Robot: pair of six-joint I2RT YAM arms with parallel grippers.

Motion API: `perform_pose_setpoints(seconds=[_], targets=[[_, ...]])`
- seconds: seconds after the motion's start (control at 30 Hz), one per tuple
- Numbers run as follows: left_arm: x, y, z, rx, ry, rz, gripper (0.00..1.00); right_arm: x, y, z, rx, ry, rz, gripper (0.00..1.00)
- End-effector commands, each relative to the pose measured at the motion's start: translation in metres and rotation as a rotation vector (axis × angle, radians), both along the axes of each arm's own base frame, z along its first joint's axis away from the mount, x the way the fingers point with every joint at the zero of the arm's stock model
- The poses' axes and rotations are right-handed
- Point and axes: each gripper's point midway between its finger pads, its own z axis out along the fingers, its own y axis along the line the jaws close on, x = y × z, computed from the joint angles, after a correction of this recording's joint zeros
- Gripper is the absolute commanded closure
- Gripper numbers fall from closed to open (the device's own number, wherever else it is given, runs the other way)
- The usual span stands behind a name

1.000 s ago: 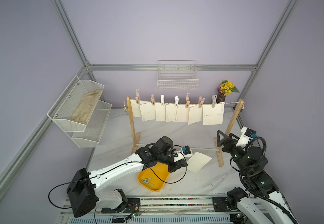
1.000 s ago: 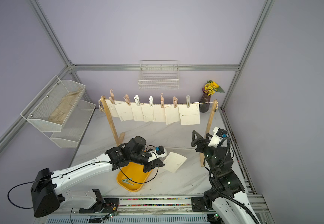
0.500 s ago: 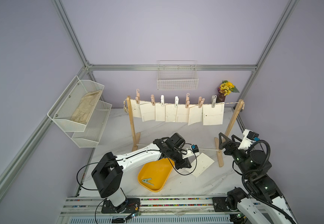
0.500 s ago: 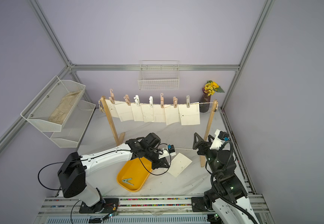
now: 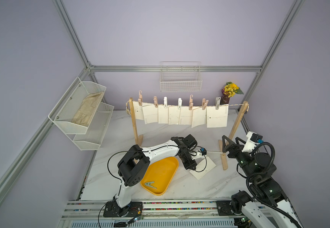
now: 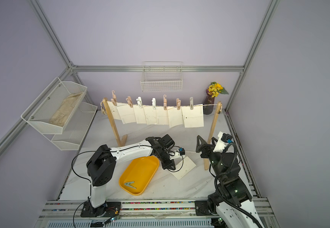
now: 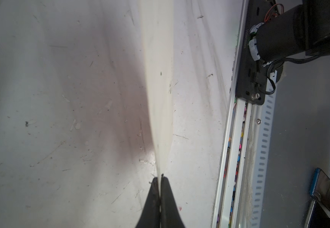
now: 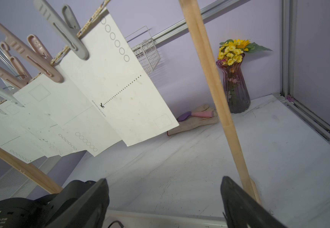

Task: Remove the postcards from the strings
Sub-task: Place the postcard at the center of the board.

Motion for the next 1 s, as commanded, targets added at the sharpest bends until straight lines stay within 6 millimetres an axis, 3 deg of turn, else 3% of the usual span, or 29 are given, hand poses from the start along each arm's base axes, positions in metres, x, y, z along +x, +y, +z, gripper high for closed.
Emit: perform_pose_setpoints(seconds=[0.0,0.2,0.33,0.43,0.53,0.67,0.77,0.87,0.97], targets=[[0.004,-0.003,0.019,-0.020,-0.024,-0.019,0.91,0.003,-0.001,-0.011,-0.026,0.026,-0.008,0.10],[0.020,0.005,0.011,0.036,-0.084,0.020,0.76,0.006,0.002,-0.015,-0.026,0.036,0.003,0.10],[0.033,0.011,0.010,0.069,-0.131,0.053,0.75,0.005,0.004,-0.014,-0.025,0.034,0.012,0.10],[0.039,0.014,0.021,0.051,-0.170,0.061,0.75,0.002,0.012,-0.006,-0.031,0.003,0.069,0.08],[0.032,0.012,0.047,-0.034,-0.213,0.007,0.71,-0.007,0.036,0.013,-0.045,-0.074,0.216,0.06],[-0.001,0.007,0.101,-0.265,-0.220,-0.128,0.63,-0.027,0.078,0.038,-0.084,-0.185,0.486,0.05],[-0.019,0.005,0.144,-0.442,-0.263,-0.194,0.54,-0.034,0.094,0.060,-0.068,-0.259,0.588,0.04],[-0.022,0.002,0.184,-0.568,-0.341,-0.202,0.49,-0.024,0.098,0.087,-0.043,-0.316,0.592,0.03],[-0.003,0.001,0.219,-0.670,-0.510,-0.102,0.38,-0.003,0.098,0.115,-0.006,-0.344,0.550,0.03]])
